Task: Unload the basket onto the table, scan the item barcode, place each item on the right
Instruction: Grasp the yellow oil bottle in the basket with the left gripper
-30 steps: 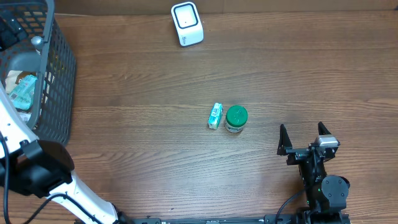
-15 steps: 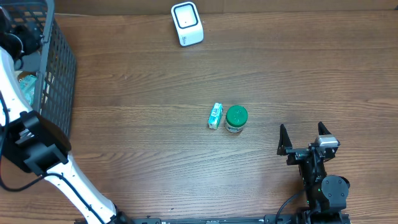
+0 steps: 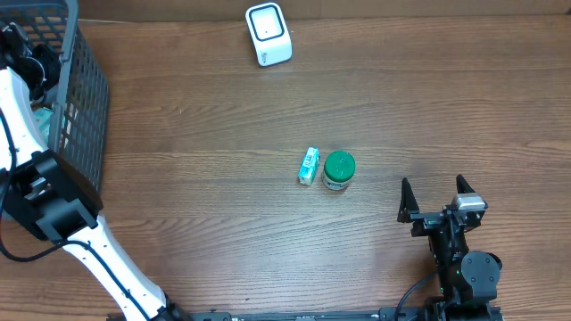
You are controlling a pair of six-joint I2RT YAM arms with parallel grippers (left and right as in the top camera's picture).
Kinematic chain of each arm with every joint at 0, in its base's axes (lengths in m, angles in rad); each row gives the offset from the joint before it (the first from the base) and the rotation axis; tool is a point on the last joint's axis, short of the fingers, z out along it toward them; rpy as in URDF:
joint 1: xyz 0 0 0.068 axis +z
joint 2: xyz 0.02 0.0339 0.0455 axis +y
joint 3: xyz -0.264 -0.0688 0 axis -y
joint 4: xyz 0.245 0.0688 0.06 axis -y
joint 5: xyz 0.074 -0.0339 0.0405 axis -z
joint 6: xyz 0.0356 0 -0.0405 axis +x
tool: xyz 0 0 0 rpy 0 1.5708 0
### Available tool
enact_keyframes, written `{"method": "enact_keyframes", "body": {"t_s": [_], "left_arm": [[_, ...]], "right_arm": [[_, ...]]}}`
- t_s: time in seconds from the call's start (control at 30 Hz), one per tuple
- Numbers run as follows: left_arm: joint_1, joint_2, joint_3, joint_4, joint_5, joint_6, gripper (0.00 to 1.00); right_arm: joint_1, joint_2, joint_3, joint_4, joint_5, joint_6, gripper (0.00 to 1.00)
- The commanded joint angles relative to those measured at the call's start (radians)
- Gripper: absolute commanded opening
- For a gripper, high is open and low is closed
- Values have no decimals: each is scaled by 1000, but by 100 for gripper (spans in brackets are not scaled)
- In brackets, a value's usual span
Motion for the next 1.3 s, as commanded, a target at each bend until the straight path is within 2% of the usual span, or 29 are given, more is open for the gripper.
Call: {"method": "enact_keyframes", "body": {"t_s": [0.0,0.07,0.1,0.27,0.53,0.7,0.87,1.07,1.27], "left_arm": [[-5,4,4,-1,11,-7,41],[-4,-15,5,-4,6,-7,29],[-4,-26,5,-4,4,-7,28],[-5,-125,5,-2,-19,-35,28],[-7,-397,5,-4,-166,-82,30],[-8,-562,5,-6,-166,-146,29],[-41,-703,5,-29,-157,-152,26],[-148,-829,5,-174,-151,-138,22],[-307,-857,4,-394,-155,-98,21]], "right_arm": [[6,-11,-11,6,-1,3,100],[6,-11,-11,6,-1,3,100],[6,-11,-11,6,-1,3,100],[6,-11,-11,6,-1,3,100],[6,-11,-11,6,-1,3,100],[6,-11,-11,6,-1,3,100],[6,-11,-11,6,-1,3,100],[6,-11,-11,6,-1,3,100],[6,-11,-11,6,-1,3,100]]}}
